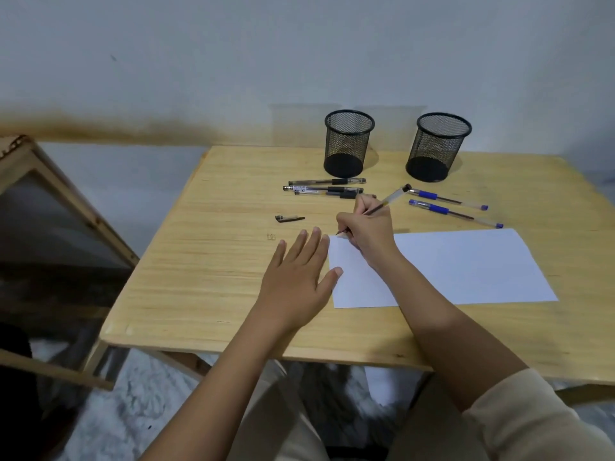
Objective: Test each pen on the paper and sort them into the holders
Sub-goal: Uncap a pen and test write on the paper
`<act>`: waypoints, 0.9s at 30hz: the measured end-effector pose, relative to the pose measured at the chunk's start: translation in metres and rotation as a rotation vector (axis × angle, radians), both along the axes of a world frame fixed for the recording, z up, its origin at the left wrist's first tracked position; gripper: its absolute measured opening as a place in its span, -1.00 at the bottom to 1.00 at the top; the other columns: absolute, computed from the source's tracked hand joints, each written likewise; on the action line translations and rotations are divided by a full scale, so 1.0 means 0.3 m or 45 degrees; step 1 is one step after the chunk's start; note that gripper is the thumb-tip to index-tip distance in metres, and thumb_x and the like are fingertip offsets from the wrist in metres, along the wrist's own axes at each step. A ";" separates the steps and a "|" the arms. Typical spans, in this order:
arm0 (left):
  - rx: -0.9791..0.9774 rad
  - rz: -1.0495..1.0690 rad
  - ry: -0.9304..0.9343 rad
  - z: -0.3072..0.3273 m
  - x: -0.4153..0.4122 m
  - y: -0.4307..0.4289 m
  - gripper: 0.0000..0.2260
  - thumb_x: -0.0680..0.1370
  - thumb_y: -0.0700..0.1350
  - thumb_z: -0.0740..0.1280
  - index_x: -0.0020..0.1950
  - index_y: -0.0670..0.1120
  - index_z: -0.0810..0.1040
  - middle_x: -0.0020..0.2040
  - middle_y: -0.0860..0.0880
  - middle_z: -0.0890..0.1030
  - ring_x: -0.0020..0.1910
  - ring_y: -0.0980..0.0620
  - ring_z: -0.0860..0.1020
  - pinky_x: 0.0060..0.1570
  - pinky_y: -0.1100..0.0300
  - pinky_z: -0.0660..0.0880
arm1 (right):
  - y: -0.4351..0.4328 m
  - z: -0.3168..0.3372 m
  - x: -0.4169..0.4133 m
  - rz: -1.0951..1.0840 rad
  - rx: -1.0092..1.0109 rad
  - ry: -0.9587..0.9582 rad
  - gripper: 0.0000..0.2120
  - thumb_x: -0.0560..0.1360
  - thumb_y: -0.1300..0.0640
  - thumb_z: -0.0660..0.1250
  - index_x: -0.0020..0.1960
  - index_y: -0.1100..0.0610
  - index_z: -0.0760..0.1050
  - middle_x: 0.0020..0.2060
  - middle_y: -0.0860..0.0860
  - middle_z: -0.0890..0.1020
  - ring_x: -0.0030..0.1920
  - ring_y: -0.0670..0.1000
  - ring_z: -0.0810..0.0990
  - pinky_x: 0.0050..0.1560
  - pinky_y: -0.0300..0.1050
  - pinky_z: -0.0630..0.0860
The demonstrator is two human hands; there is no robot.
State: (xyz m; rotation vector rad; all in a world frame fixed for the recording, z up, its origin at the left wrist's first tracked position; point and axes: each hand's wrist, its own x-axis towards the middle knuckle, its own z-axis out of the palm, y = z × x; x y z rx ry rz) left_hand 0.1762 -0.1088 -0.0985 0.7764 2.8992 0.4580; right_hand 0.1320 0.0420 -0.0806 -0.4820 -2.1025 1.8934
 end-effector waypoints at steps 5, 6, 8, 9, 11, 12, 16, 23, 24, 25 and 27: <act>0.014 0.038 0.012 -0.002 0.002 0.006 -0.46 0.60 0.18 -0.10 0.54 0.05 -0.12 0.55 0.13 -0.18 0.50 0.18 -0.25 0.46 0.11 -0.30 | -0.005 -0.022 -0.006 0.040 0.051 0.032 -0.63 0.24 0.40 0.34 -0.45 0.12 0.17 -0.50 0.06 0.27 -0.44 0.08 0.33 -0.38 -0.11 0.33; 0.020 0.039 0.013 -0.002 0.003 0.006 -0.46 0.60 0.18 -0.10 0.54 0.05 -0.12 0.55 0.13 -0.17 0.50 0.18 -0.24 0.46 0.11 -0.30 | -0.007 -0.024 -0.007 0.049 0.064 0.031 -0.64 0.24 0.39 0.34 -0.45 0.12 0.18 -0.51 0.07 0.27 -0.43 0.09 0.32 -0.38 -0.11 0.32; 0.020 0.039 0.014 -0.002 0.005 0.006 -0.46 0.61 0.18 -0.10 0.54 0.04 -0.11 0.55 0.12 -0.17 0.51 0.18 -0.24 0.46 0.11 -0.30 | -0.008 -0.027 -0.008 0.073 0.066 0.030 -0.64 0.25 0.38 0.34 -0.45 0.12 0.18 -0.51 0.09 0.27 -0.45 0.09 0.30 -0.44 -0.18 0.28; 0.014 0.036 0.016 -0.002 0.005 0.007 -0.46 0.61 0.17 -0.10 0.54 0.04 -0.12 0.55 0.12 -0.17 0.51 0.17 -0.24 0.46 0.11 -0.30 | -0.008 -0.027 -0.009 0.083 0.069 0.031 -0.65 0.26 0.38 0.34 -0.44 0.13 0.18 -0.51 0.09 0.27 -0.46 0.08 0.29 -0.46 -0.20 0.26; 0.004 0.033 0.020 -0.002 0.004 0.007 -0.46 0.61 0.17 -0.10 0.54 0.03 -0.12 0.55 0.11 -0.17 0.51 0.16 -0.24 0.46 0.11 -0.29 | -0.010 -0.027 -0.011 0.092 0.078 0.022 -0.65 0.27 0.37 0.34 -0.43 0.13 0.19 -0.51 0.09 0.27 -0.46 0.08 0.30 -0.48 -0.21 0.26; 0.004 0.032 0.023 -0.002 0.004 0.008 -0.46 0.61 0.17 -0.10 0.54 0.03 -0.11 0.55 0.11 -0.17 0.51 0.16 -0.23 0.46 0.10 -0.29 | -0.012 -0.027 -0.011 0.093 0.082 0.019 -0.65 0.27 0.37 0.35 -0.43 0.13 0.19 -0.51 0.09 0.27 -0.46 0.08 0.30 -0.49 -0.21 0.27; 0.010 0.026 0.027 -0.004 0.002 0.007 -0.46 0.61 0.17 -0.10 0.54 0.03 -0.11 0.55 0.10 -0.16 0.51 0.16 -0.23 0.46 0.10 -0.28 | -0.020 -0.027 -0.012 0.092 0.127 0.018 -0.67 0.27 0.36 0.35 -0.42 0.14 0.21 -0.49 0.10 0.27 -0.45 0.09 0.31 -0.47 -0.19 0.29; 0.012 0.024 0.016 0.002 0.006 0.006 -0.47 0.61 0.17 -0.10 0.54 0.03 -0.11 0.55 0.10 -0.17 0.51 0.16 -0.23 0.46 0.11 -0.29 | -0.019 -0.035 -0.010 0.052 0.130 0.055 -0.67 0.26 0.37 0.35 -0.42 0.15 0.20 -0.48 0.09 0.27 -0.40 0.09 0.30 -0.38 -0.11 0.31; 0.010 0.022 0.018 0.002 0.005 0.006 -0.47 0.61 0.17 -0.10 0.54 0.03 -0.11 0.55 0.10 -0.17 0.51 0.16 -0.23 0.46 0.10 -0.29 | -0.018 -0.032 -0.009 0.073 0.145 0.053 -0.68 0.25 0.38 0.34 -0.42 0.16 0.21 -0.48 0.09 0.26 -0.41 0.09 0.29 -0.39 -0.12 0.31; 0.009 0.021 0.019 0.001 0.005 0.006 -0.47 0.61 0.17 -0.10 0.54 0.03 -0.11 0.55 0.10 -0.17 0.51 0.16 -0.23 0.46 0.11 -0.29 | -0.014 -0.027 -0.007 0.109 0.150 0.049 -0.69 0.24 0.40 0.33 -0.43 0.17 0.21 -0.48 0.11 0.26 -0.42 0.09 0.29 -0.40 -0.13 0.31; 0.006 0.020 0.016 0.000 0.003 0.007 -0.47 0.61 0.18 -0.11 0.54 0.04 -0.12 0.55 0.11 -0.17 0.51 0.16 -0.24 0.45 0.11 -0.29 | -0.003 -0.023 -0.004 0.159 0.125 0.035 -0.70 0.24 0.41 0.32 -0.43 0.19 0.21 -0.49 0.12 0.27 -0.48 0.08 0.28 -0.45 -0.19 0.31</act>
